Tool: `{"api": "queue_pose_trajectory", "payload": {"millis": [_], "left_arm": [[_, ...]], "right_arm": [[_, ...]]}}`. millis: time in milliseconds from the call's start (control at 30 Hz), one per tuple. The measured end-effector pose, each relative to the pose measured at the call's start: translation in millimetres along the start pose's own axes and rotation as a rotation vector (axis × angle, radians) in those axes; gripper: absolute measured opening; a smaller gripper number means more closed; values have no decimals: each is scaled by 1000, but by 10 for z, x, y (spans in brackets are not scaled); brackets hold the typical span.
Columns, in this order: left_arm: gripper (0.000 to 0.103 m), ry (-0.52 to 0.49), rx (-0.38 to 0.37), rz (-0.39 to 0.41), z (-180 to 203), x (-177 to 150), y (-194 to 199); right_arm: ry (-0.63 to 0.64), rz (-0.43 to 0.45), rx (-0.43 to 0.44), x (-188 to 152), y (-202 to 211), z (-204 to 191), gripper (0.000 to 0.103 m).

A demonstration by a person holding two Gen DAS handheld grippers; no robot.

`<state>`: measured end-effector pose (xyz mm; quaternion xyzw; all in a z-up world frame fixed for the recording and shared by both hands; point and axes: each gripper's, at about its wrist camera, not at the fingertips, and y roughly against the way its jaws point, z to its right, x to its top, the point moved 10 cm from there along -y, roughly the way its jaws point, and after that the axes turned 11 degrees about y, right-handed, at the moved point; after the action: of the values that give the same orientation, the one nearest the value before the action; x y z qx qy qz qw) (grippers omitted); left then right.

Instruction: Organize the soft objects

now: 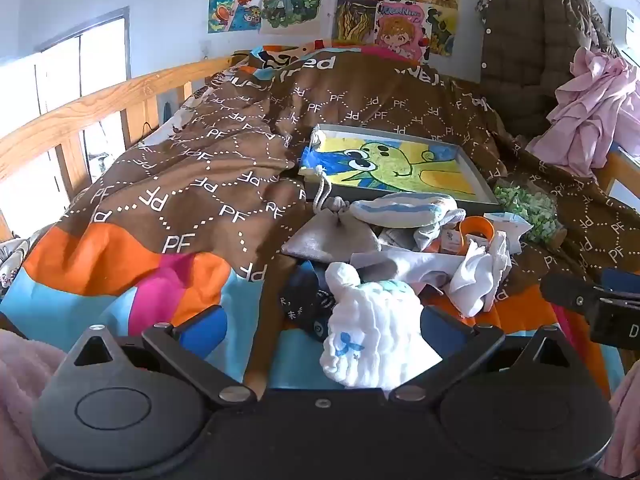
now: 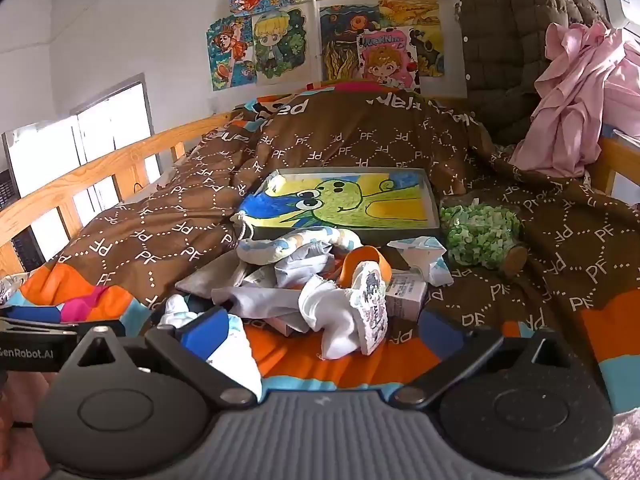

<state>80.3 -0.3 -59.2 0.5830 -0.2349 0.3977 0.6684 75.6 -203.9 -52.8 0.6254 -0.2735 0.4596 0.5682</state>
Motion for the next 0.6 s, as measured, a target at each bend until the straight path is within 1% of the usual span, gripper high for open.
{"api": "queue_pose_trajectory", "payload": {"millis": [600], "left_arm": [[102, 0, 2, -2, -3, -1, 0]], "right_arm": [[3, -6, -2, -7, -7, -17, 103]]}}
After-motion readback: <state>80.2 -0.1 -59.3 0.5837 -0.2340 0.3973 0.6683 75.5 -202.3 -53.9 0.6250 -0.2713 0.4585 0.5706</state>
